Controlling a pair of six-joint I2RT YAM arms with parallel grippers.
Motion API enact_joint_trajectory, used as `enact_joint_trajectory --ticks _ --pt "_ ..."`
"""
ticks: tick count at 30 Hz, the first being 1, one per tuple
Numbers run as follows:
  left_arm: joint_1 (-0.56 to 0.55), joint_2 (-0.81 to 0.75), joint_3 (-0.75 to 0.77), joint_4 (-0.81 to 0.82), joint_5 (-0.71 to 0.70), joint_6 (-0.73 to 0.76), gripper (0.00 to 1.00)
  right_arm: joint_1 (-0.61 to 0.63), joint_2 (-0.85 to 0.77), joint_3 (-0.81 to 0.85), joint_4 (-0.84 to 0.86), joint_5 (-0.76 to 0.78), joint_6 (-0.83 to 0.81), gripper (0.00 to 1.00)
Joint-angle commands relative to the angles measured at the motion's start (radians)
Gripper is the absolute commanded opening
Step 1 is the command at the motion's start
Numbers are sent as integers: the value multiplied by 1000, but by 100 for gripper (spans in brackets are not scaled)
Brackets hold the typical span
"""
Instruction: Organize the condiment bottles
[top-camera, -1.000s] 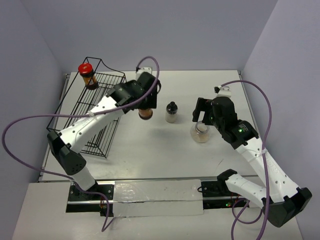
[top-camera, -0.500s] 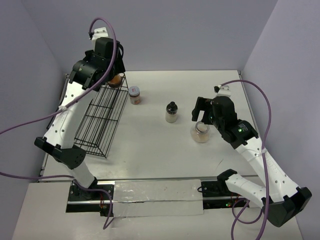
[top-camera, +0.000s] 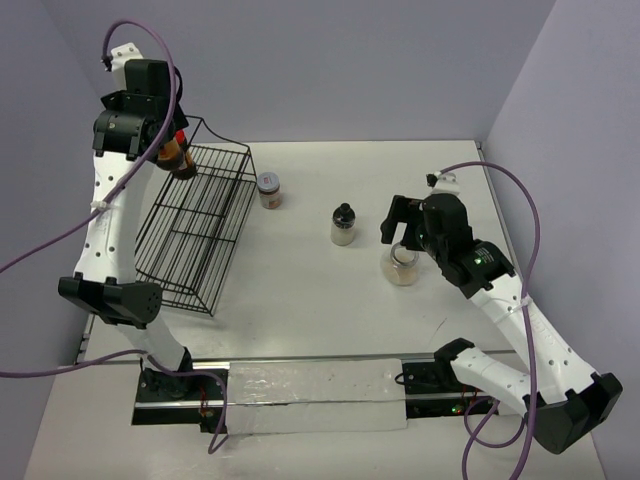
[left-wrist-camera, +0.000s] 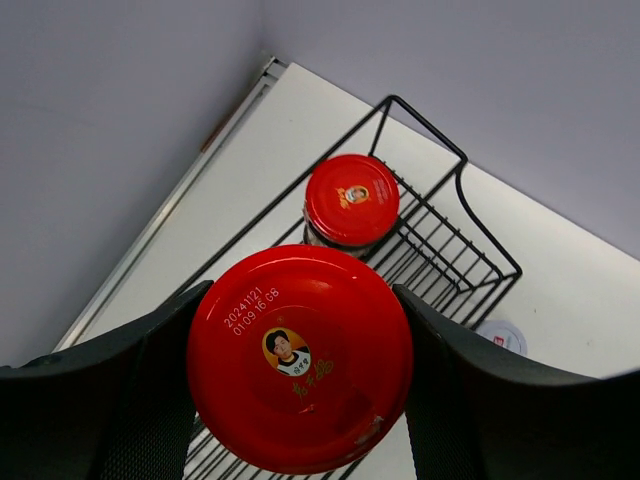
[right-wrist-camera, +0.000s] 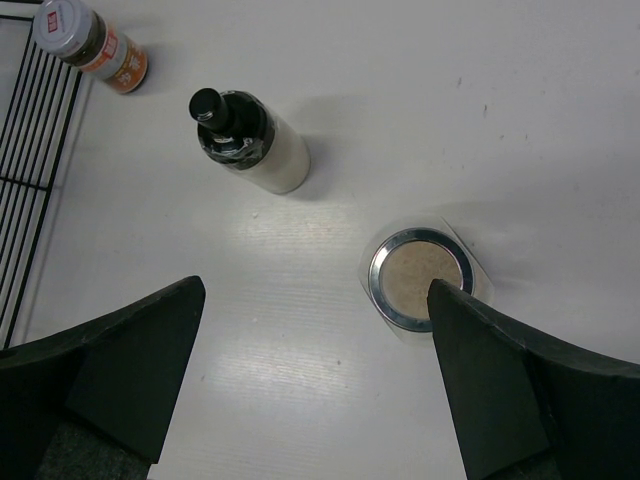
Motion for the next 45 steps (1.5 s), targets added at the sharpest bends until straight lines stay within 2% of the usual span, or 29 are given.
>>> enact_joint_trajectory --ticks 1,8,13,27,32,42,44,45 --pt "43 8 66 146 6 21 10 -5 -6 -14 46 -15 14 100" --pt "123 22 36 174 49 3 10 -4 14 -12 52 -23 11 100" --pt "126 -9 -74 221 61 -17 10 -5 30 -11 61 -32 11 100" --pt "132 -16 -228 298 21 -34 10 -4 53 -16 70 -42 5 100" --pt "132 -62 -356 369 5 -52 10 -4 64 -7 66 -46 4 100" --pt "132 -115 -520 472 0 -99 11 -3 54 16 41 -49 16 100" --pt "132 -121 -534 466 -17 -116 24 -5 57 25 35 -48 20 100" --pt "132 -122 -537 465 -18 -117 40 -5 60 29 30 -46 23 100"
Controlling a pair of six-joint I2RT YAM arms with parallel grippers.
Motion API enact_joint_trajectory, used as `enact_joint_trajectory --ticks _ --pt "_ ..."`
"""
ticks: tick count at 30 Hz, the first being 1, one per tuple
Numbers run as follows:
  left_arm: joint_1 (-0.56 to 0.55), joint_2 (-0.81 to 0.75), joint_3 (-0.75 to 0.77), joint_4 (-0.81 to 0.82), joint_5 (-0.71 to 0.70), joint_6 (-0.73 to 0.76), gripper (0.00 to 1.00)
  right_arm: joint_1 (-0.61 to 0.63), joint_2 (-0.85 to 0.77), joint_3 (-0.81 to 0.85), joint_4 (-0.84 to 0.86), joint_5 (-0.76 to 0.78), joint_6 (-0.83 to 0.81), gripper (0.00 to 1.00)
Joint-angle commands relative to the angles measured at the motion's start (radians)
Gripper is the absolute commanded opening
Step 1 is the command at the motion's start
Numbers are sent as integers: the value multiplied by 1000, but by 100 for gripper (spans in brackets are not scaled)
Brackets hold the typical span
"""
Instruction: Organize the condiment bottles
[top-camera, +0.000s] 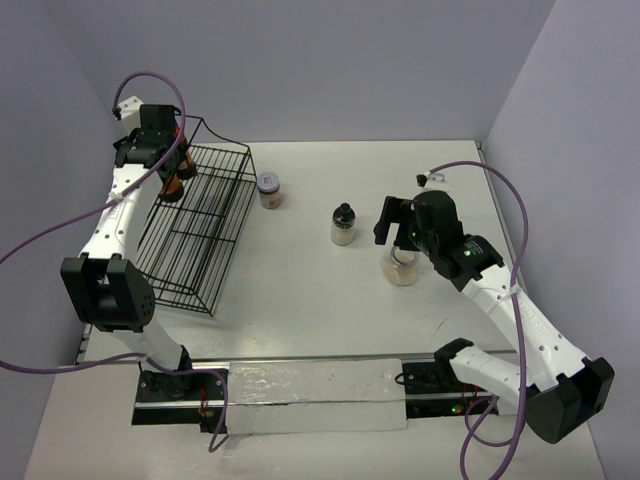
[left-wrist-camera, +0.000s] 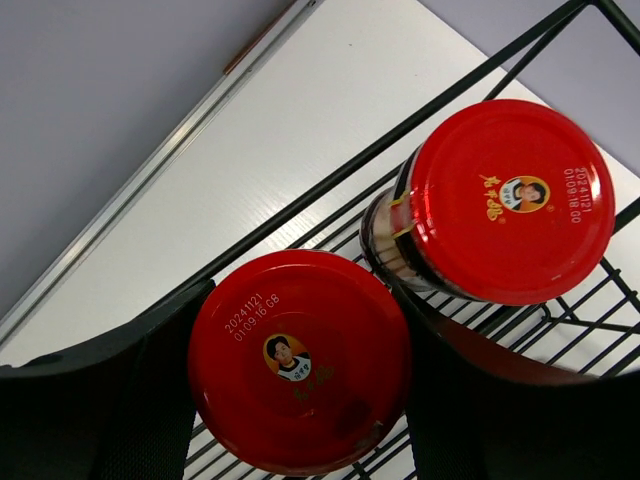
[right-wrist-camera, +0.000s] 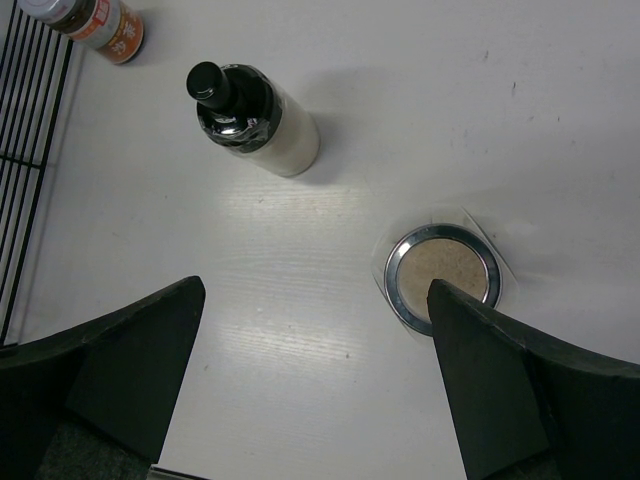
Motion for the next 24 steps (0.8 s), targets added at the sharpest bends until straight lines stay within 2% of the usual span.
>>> enact_joint_trajectory --ticks 1,2,5,8,13,16,18,20,23,24 --pt "6 -90 -1 116 -48 -35 56 -5 -4 43 7 -2 16 100" --pt "6 -94 -4 114 -45 -35 68 -4 -3 45 8 -5 19 100" --pt "6 -111 -3 107 -26 -28 90 -2 0 51 12 -17 27 100" --pt "6 -135 23 87 -2 -16 98 -5 1 61 7 -24 34 100" --pt "3 -154 110 35 64 17 100 -5 -12 64 1 -29 36 100" --pt "-53 -178 164 21 102 86 100 -2 -23 66 -12 -13 37 100" --pt "-130 -206 168 41 128 183 100 -2 -34 70 -24 19 36 100" --pt "-330 -212 173 56 80 289 99 0 -52 81 -58 69 29 100" --pt "-458 -148 246 -14 94 257 98 -1 -84 89 -80 129 14 100" --pt "-465 -125 251 -29 131 255 97 0 -92 89 -85 144 14 100"
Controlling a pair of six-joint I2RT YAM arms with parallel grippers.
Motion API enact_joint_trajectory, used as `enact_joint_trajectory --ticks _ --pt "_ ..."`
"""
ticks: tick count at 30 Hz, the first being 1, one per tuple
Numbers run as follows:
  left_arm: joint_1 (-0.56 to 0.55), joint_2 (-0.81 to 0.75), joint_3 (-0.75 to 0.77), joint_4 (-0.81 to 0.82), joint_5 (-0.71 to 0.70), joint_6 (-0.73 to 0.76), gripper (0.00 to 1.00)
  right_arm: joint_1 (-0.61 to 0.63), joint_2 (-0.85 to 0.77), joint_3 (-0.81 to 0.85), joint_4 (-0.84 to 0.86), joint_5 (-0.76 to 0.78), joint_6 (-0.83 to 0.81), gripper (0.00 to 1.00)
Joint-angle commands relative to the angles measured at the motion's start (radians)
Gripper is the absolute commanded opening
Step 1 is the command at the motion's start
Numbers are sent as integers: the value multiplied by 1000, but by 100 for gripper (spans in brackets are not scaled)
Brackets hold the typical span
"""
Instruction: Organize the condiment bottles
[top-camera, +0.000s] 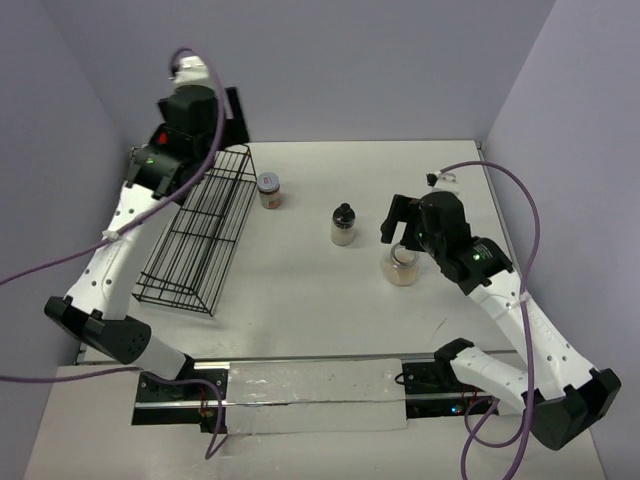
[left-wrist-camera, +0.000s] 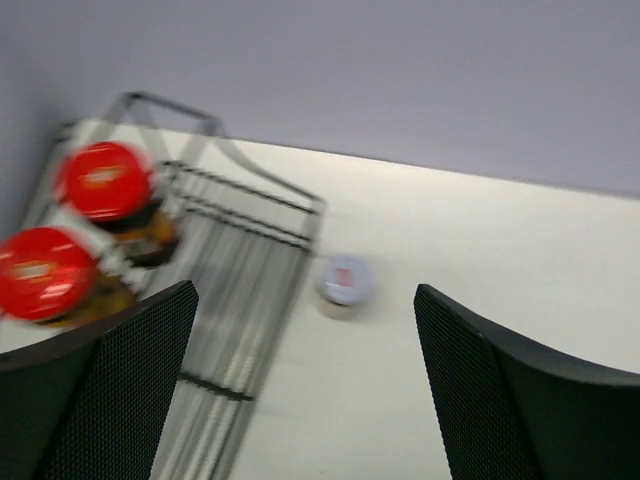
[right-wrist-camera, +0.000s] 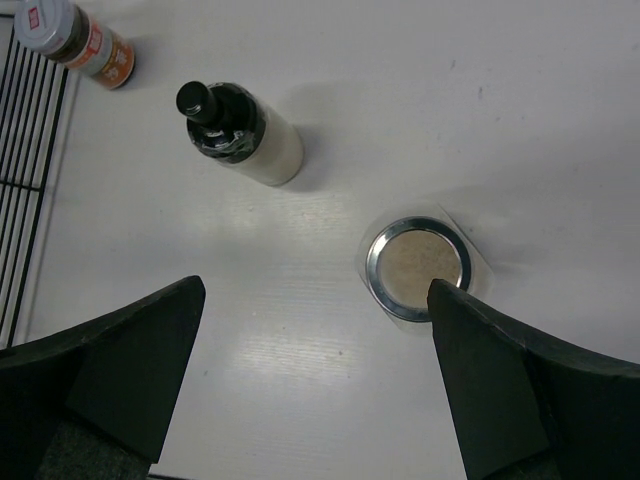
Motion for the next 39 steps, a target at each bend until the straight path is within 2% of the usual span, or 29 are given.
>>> enact_joint_trajectory --ticks 1,6,9,16,30,39 --pt "-190 80 59 -39 121 48 96 -2 -70 62 -40 120 -14 100" --pt "-307 193 -8 18 202 -26 96 -2 -120 47 -52 160 7 100" --pt "-368 265 -6 14 196 -41 96 -1 -141 27 -55 162 14 100" --pt "-419 364 -9 56 238 -86 98 -2 -164 3 -67 165 19 100" --pt "-439 607 70 87 235 -84 100 -2 -156 7 -46 112 7 100" --pt "-440 651 86 92 221 -94 99 -2 -144 -11 -19 84 -5 100"
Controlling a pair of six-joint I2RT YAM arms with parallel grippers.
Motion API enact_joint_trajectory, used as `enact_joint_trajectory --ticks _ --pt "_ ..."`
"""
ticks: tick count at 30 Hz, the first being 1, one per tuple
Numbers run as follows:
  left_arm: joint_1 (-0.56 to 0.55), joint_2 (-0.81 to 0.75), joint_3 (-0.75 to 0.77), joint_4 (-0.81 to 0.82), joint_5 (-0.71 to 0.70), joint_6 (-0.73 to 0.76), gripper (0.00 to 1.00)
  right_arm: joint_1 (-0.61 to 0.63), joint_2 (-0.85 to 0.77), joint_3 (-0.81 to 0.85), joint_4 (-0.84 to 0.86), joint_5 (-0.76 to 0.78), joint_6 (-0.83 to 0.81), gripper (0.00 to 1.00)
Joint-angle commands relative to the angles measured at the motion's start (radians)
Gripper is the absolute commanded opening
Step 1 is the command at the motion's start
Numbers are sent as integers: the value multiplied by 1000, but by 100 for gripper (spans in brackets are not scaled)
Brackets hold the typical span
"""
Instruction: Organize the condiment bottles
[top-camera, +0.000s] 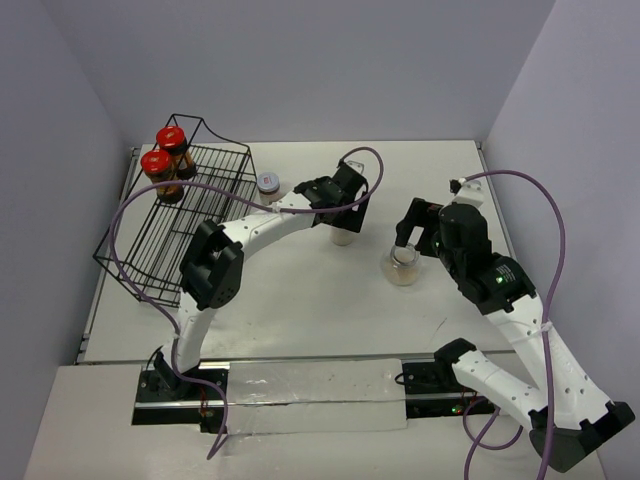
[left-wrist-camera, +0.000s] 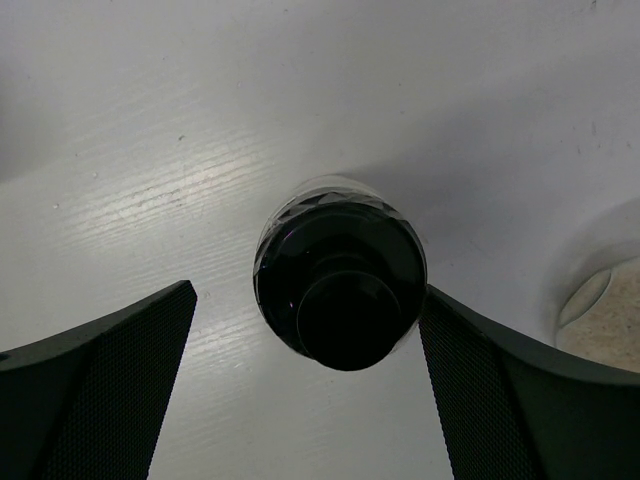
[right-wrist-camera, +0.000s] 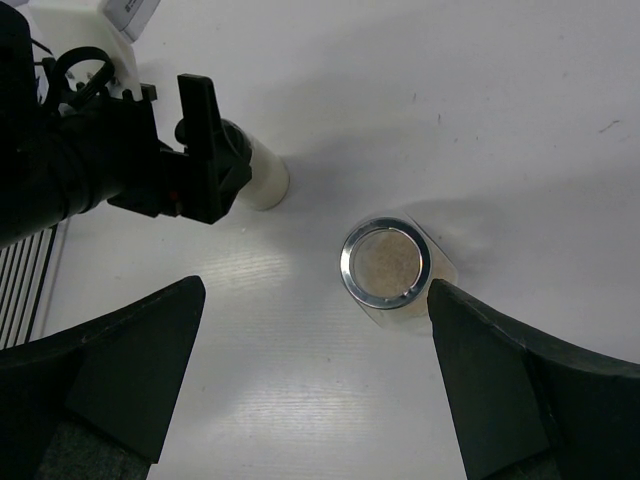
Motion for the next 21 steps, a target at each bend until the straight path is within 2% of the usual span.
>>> enact_joint_trajectory --ticks 1,9,21 --pt "-6 4 66 36 -18 -19 100 -2 12 -13 40 -14 -14 100" --pt "-16 43 115 15 -46 -11 85 -2 6 -24 45 -22 -16 100" --pt "-28 68 139 -12 -61 -2 86 -2 6 -22 42 -27 -11 100"
